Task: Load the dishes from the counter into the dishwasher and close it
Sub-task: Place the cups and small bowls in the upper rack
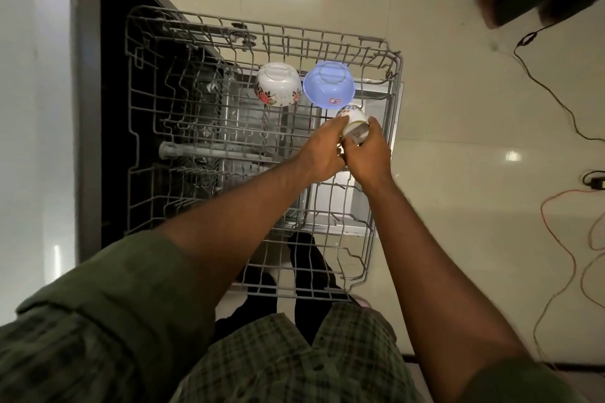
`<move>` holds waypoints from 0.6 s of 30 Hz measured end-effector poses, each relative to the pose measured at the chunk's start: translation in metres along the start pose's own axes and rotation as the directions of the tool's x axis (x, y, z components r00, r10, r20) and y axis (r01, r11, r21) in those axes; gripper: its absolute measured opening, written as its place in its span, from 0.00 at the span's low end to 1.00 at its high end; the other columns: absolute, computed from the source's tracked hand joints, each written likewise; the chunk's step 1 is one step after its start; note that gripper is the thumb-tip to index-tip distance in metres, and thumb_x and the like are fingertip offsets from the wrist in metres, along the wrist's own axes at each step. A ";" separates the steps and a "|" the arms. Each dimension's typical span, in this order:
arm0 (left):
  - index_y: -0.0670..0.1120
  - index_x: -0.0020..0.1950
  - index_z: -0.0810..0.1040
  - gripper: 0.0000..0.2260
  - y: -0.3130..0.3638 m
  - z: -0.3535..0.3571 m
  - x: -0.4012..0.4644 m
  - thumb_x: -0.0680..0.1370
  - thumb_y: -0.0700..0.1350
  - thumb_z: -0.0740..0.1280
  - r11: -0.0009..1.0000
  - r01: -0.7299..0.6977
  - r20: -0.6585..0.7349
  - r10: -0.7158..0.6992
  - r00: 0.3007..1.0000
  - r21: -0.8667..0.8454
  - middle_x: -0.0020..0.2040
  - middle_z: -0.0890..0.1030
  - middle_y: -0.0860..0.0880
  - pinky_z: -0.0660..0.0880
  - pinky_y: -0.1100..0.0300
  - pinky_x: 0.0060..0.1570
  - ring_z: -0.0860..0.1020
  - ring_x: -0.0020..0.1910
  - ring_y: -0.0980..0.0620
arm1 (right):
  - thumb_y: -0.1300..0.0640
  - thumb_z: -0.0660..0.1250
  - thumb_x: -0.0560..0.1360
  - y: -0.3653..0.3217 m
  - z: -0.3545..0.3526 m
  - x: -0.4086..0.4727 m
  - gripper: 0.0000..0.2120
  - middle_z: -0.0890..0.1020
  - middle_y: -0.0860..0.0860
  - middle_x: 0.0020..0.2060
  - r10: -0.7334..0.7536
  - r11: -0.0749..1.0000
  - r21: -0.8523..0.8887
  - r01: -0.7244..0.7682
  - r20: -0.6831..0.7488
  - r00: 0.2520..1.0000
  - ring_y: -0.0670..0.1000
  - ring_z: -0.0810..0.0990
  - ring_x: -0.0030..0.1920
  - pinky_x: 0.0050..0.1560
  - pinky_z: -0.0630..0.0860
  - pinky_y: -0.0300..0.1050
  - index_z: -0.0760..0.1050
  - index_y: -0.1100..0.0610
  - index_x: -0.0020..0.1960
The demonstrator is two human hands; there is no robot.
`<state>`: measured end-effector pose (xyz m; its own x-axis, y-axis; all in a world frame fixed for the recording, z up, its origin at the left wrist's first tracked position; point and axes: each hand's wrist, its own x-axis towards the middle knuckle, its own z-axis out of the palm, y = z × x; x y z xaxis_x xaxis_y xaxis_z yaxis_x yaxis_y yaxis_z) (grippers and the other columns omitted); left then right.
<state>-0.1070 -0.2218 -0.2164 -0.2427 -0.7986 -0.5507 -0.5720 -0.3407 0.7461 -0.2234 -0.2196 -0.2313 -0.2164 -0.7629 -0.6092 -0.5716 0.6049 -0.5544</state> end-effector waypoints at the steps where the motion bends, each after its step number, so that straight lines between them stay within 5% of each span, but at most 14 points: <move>1: 0.39 0.73 0.72 0.19 0.002 -0.001 -0.003 0.82 0.35 0.68 0.998 0.048 -0.014 -0.048 0.999 -0.039 0.59 0.78 0.46 0.81 0.62 0.43 0.78 0.53 0.55 | 0.56 0.68 0.80 -0.001 0.000 -0.002 0.33 0.78 0.58 0.70 0.001 1.000 0.001 -0.001 -0.006 1.000 0.57 0.77 0.69 0.63 0.72 0.44 0.61 0.58 0.82; 3: 0.40 0.79 0.67 0.21 0.001 -0.003 -0.007 0.86 0.39 0.63 0.999 0.050 0.006 -0.050 0.999 0.018 0.56 0.73 0.60 0.71 0.80 0.46 0.74 0.48 0.72 | 0.56 0.68 0.80 -0.002 -0.001 -0.006 0.33 0.78 0.58 0.69 0.000 1.000 0.000 0.000 -0.014 1.000 0.58 0.77 0.68 0.62 0.72 0.44 0.61 0.58 0.82; 5: 0.39 0.81 0.61 0.23 0.005 -0.007 -0.017 0.87 0.38 0.59 0.991 0.088 0.030 -0.085 0.996 -0.097 0.57 0.70 0.64 0.67 0.84 0.50 0.73 0.47 0.80 | 0.57 0.68 0.80 -0.003 -0.002 -0.009 0.32 0.79 0.58 0.67 -0.005 1.000 -0.003 0.004 -0.021 1.000 0.58 0.78 0.66 0.63 0.74 0.46 0.63 0.58 0.81; 7: 0.40 0.82 0.60 0.27 0.009 -0.011 -0.030 0.84 0.37 0.64 0.992 0.096 0.025 -0.095 0.995 -0.084 0.67 0.75 0.53 0.69 0.75 0.62 0.73 0.57 0.67 | 0.58 0.69 0.79 -0.003 -0.004 -0.016 0.32 0.79 0.57 0.66 -0.012 1.000 0.003 0.013 -0.025 1.000 0.58 0.78 0.66 0.62 0.75 0.47 0.63 0.58 0.80; 11: 0.41 0.80 0.64 0.33 0.010 -0.015 -0.051 0.77 0.32 0.71 0.991 0.097 -0.008 -0.098 0.995 -0.088 0.73 0.74 0.43 0.78 0.55 0.63 0.75 0.66 0.48 | 0.59 0.69 0.77 -0.004 -0.006 -0.033 0.28 0.80 0.56 0.64 -0.051 0.999 0.001 0.051 -0.024 0.998 0.58 0.79 0.64 0.53 0.71 0.42 0.67 0.58 0.76; 13: 0.41 0.82 0.61 0.35 0.007 -0.017 -0.066 0.78 0.35 0.72 0.997 0.079 -0.012 -0.079 0.997 -0.020 0.76 0.71 0.42 0.76 0.48 0.68 0.73 0.72 0.44 | 0.59 0.70 0.78 -0.005 -0.006 -0.045 0.30 0.79 0.57 0.67 -0.073 0.997 -0.005 0.073 -0.004 0.997 0.58 0.77 0.66 0.57 0.73 0.44 0.65 0.59 0.78; 18: 0.41 0.83 0.60 0.35 0.002 -0.022 -0.107 0.78 0.35 0.71 0.998 0.064 -0.072 -0.066 0.995 -0.028 0.79 0.67 0.41 0.75 0.52 0.69 0.70 0.76 0.44 | 0.55 0.69 0.80 -0.010 -0.006 -0.081 0.34 0.72 0.59 0.75 -0.148 0.986 -0.074 0.153 0.060 0.987 0.60 0.72 0.74 0.68 0.70 0.48 0.60 0.58 0.82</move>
<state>-0.0651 -0.1481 -0.1474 -0.1475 -0.8082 -0.5701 -0.5641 -0.4048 0.7197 -0.2044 -0.1649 -0.1731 -0.0811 -0.8290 -0.5533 -0.6546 0.4629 -0.5976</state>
